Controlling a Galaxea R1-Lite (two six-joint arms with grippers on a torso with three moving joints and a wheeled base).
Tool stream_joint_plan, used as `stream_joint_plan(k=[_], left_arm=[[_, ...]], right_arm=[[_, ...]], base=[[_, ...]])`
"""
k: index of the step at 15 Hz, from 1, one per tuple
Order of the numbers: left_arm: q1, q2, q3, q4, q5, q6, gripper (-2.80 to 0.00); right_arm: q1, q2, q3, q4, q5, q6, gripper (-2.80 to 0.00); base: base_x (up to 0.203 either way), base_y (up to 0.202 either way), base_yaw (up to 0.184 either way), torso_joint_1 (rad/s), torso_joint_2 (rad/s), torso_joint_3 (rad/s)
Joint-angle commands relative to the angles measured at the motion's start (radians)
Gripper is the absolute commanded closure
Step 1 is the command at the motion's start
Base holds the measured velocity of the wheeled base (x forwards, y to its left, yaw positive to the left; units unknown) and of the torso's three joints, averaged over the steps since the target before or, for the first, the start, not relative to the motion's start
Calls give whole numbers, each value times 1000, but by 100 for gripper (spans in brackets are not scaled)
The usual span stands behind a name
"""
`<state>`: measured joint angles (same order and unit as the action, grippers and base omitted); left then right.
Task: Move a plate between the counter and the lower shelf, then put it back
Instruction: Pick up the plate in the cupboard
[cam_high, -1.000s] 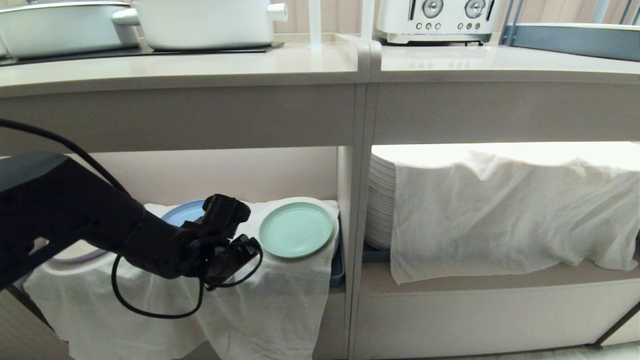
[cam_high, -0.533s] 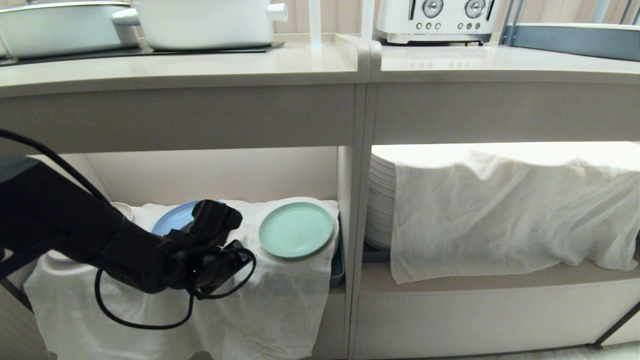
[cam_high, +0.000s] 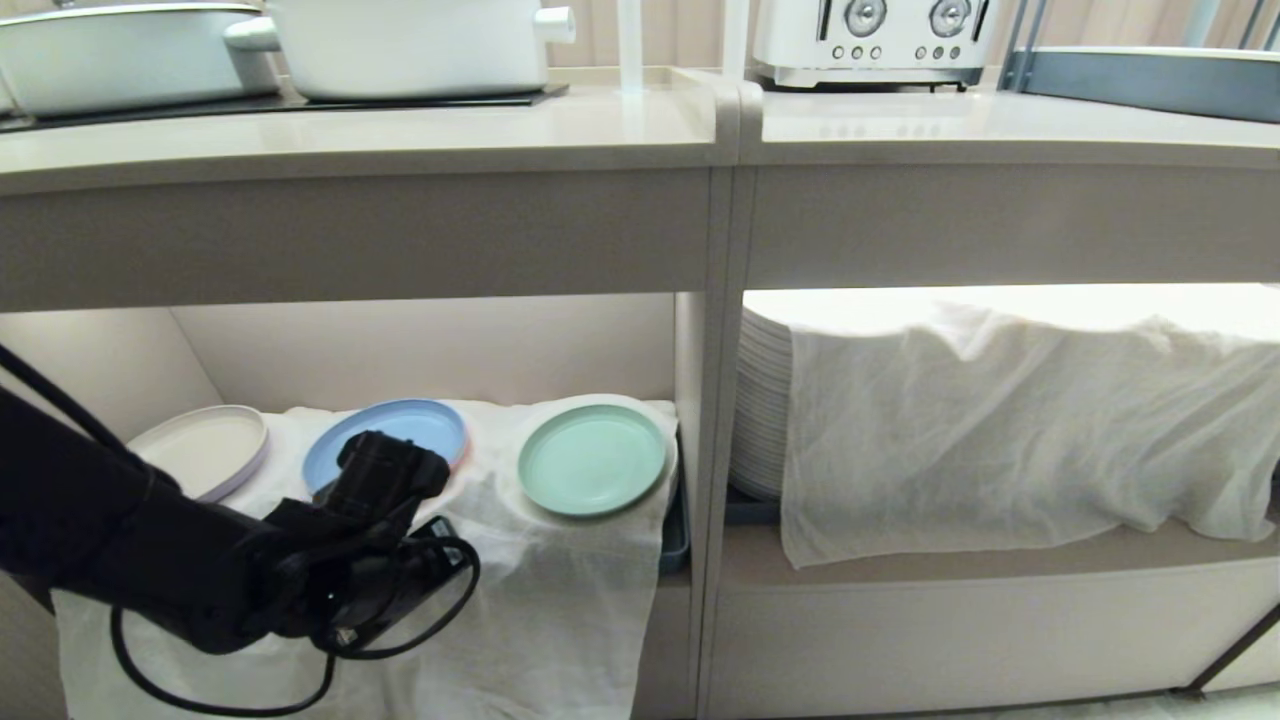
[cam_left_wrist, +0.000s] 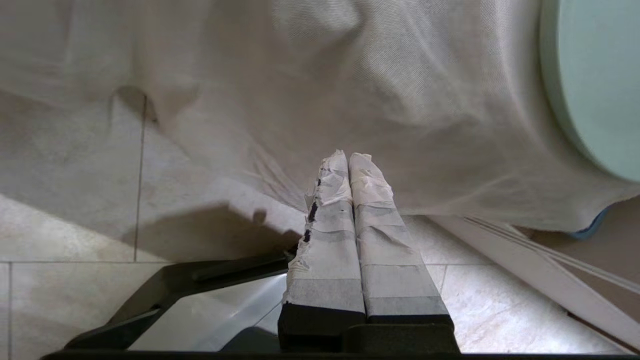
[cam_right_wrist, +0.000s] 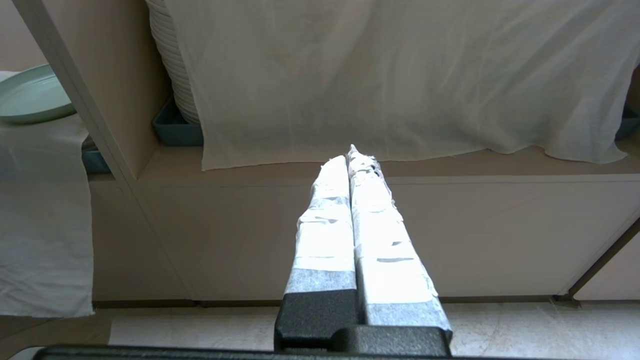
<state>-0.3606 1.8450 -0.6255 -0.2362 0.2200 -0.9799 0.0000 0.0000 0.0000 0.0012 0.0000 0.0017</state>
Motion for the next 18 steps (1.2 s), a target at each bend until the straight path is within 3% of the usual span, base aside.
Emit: stream_joint_plan(k=[1, 9, 12, 15, 18], left_arm=[[-3, -80, 46, -1, 16, 1, 0], [-4, -364, 282, -3, 165, 158, 0], [6, -422, 334, -3, 251, 222, 0], [7, -446, 376, 0, 399, 270, 0], [42, -526, 419, 0, 449, 343, 0]], right_arm=[[0, 0, 0, 0, 0, 0, 0], [0, 0, 0, 0, 0, 0, 0], [0, 0, 0, 0, 0, 0, 0], [0, 0, 0, -1, 0, 0, 0], [0, 0, 0, 0, 0, 0, 0]], base=[[0, 0, 0, 0, 0, 0], [0, 0, 0, 0, 0, 0], [0, 0, 0, 0, 0, 0], [0, 0, 0, 0, 0, 0], [0, 0, 0, 0, 0, 0]])
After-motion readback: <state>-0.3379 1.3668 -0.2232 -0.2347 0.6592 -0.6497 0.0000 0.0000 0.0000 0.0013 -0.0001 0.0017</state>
